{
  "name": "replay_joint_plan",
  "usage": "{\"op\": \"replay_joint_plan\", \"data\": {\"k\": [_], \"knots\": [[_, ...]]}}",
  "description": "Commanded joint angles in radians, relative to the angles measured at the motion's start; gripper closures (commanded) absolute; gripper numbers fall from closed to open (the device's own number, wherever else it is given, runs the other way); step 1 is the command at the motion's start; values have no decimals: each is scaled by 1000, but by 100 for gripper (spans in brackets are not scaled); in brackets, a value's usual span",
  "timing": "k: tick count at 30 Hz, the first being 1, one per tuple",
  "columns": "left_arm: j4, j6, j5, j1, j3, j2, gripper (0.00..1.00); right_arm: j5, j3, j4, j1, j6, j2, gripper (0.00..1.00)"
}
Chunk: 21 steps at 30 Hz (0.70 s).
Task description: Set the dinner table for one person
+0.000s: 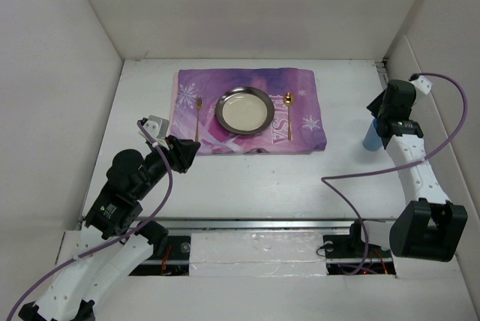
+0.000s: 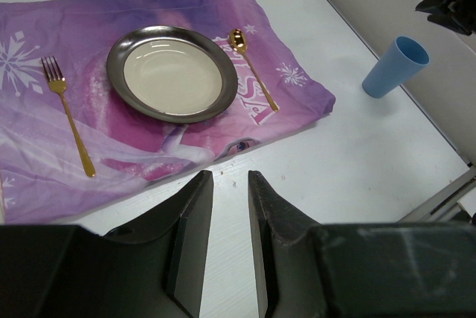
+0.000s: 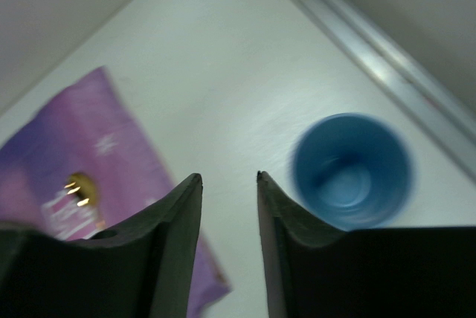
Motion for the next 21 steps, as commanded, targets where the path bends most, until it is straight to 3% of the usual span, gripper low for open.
{"op": "replay_joint_plan", "data": {"k": [1,6,14,16,19,21], "knots": [[55,3,26,5,-4,-10,77,37,-28,11,-87,7,44,52],[58,5,34,5,-4,-13,77,-14,7,8,-126,-26,126,48],[53,3,24,5,-6,-19,77,-34,50,23,-126,-23,269,51],[58,3,21,5,-4,-19,77,-28,50,23,-126,-16,318,64],[52,3,23,5,-7,-10,77,-19,49,25,-126,-2,338,100],[55,3,20,5,-6,-10,77,18,50,49,-87,-6,285,100]]}}
